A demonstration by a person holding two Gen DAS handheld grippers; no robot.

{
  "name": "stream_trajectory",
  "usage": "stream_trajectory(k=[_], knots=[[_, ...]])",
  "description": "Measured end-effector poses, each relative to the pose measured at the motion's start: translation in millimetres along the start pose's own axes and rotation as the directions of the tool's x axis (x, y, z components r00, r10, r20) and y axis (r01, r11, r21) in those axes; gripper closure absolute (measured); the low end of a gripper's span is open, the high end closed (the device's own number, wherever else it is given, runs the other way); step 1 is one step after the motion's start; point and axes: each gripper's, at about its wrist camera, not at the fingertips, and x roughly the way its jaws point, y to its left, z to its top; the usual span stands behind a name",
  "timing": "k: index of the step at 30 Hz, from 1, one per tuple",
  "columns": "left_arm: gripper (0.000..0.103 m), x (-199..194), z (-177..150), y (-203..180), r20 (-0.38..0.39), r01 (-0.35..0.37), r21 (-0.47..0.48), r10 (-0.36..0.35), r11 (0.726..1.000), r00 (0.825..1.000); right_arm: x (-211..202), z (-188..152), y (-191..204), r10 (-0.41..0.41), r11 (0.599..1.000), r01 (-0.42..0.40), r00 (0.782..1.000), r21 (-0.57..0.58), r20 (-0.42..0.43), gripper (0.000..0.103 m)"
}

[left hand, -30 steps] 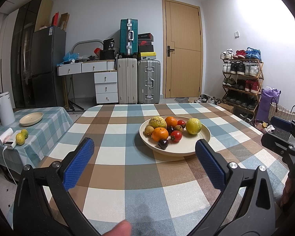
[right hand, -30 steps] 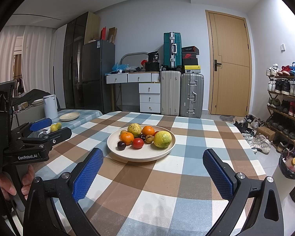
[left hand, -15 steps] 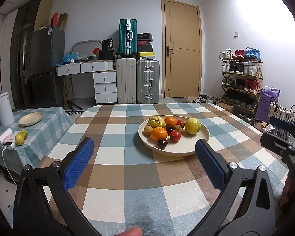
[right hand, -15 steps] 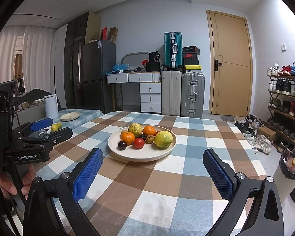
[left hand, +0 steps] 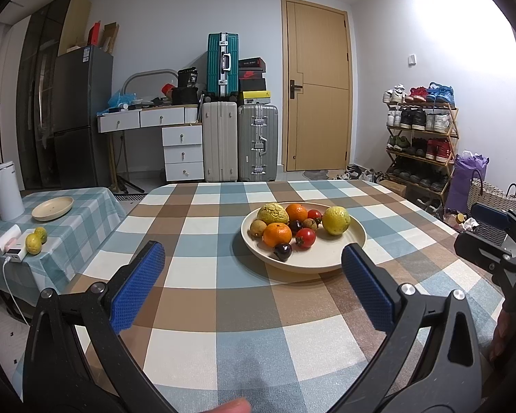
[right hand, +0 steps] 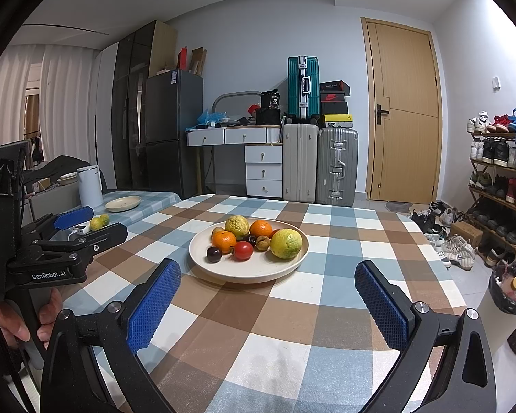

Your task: Organize fruits

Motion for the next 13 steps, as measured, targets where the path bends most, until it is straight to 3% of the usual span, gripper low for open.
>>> stream_trajectory(k=[13], knots=[[0.000,0.0,-0.1,0.2,0.000,0.000,-0.001,0.000,1.000,1.000,-0.4,-0.1,0.4,0.000,1.000,0.000,1.000,0.000,0.000,0.000]])
